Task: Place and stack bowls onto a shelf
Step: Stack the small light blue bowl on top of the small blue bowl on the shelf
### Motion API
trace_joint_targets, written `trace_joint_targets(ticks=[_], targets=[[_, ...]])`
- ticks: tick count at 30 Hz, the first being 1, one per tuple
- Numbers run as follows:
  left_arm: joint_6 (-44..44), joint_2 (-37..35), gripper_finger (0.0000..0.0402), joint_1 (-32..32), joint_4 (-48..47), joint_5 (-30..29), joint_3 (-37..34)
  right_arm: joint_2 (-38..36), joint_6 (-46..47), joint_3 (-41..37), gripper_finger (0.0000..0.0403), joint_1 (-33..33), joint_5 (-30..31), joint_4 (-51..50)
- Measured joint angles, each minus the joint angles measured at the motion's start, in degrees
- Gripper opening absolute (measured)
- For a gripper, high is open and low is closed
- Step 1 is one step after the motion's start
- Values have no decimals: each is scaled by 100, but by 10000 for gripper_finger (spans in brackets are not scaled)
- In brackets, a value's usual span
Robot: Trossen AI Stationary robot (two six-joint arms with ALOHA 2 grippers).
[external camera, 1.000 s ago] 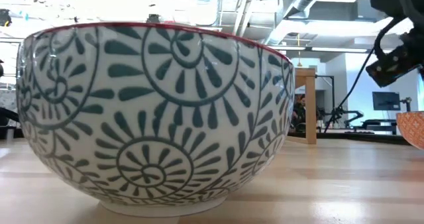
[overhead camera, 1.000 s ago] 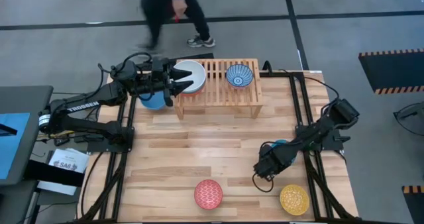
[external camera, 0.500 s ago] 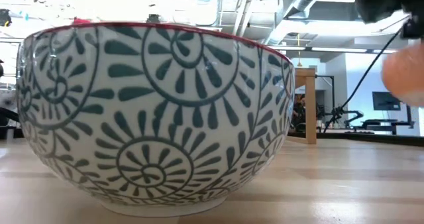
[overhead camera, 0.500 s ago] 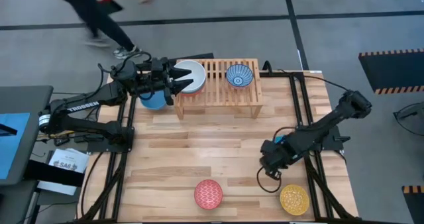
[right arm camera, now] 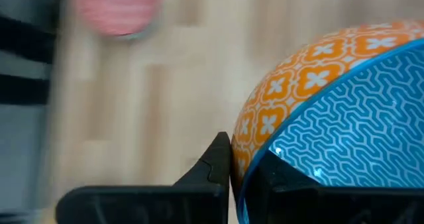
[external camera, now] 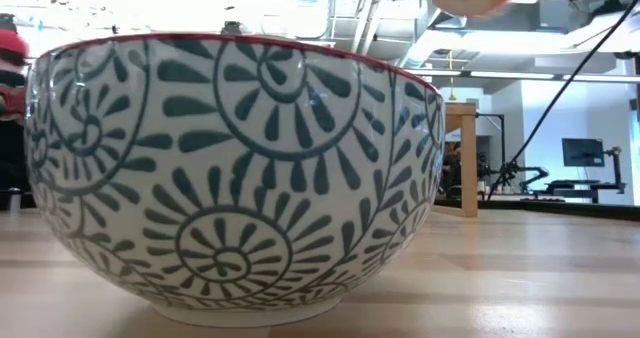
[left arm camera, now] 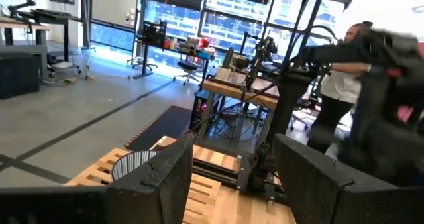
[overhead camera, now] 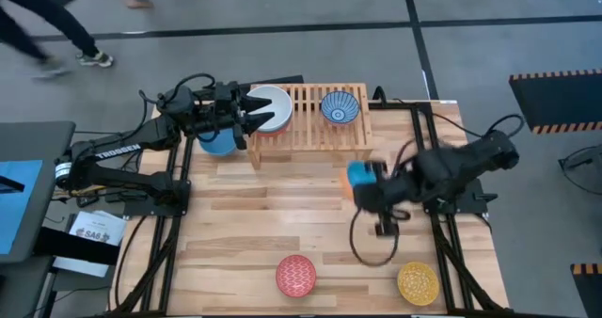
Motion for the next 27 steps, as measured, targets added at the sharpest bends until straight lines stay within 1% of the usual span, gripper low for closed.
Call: trace_joint_targets(ticks=[2,4,6,10,15,19,25,27], targets=[[-4,0,195,-1,0,0,0,85,-568,482,37,-292,354,-278],[-6,0,195,0,0,0,0,149,-1185,826,37,-646,514,-233],[-7,0,195,-1,0,0,0,224,-1837,1055,37,-1024,552,-154],[-15,0,195,0,0,2,0,505,-3051,1299,37,-1817,709,-100],[-419,0,195,-1,80,35,0,1020,-4055,1436,37,-2685,952,-129],[-648,0,195,0,378,245,0,1411,-4616,1458,37,-3014,1447,-258],[-754,-2,195,-2,688,385,2,1777,-4656,1459,37,-3232,1592,-911],[-754,-2,195,-2,760,380,2,1805,-4624,1459,37,-3256,1650,-908]])
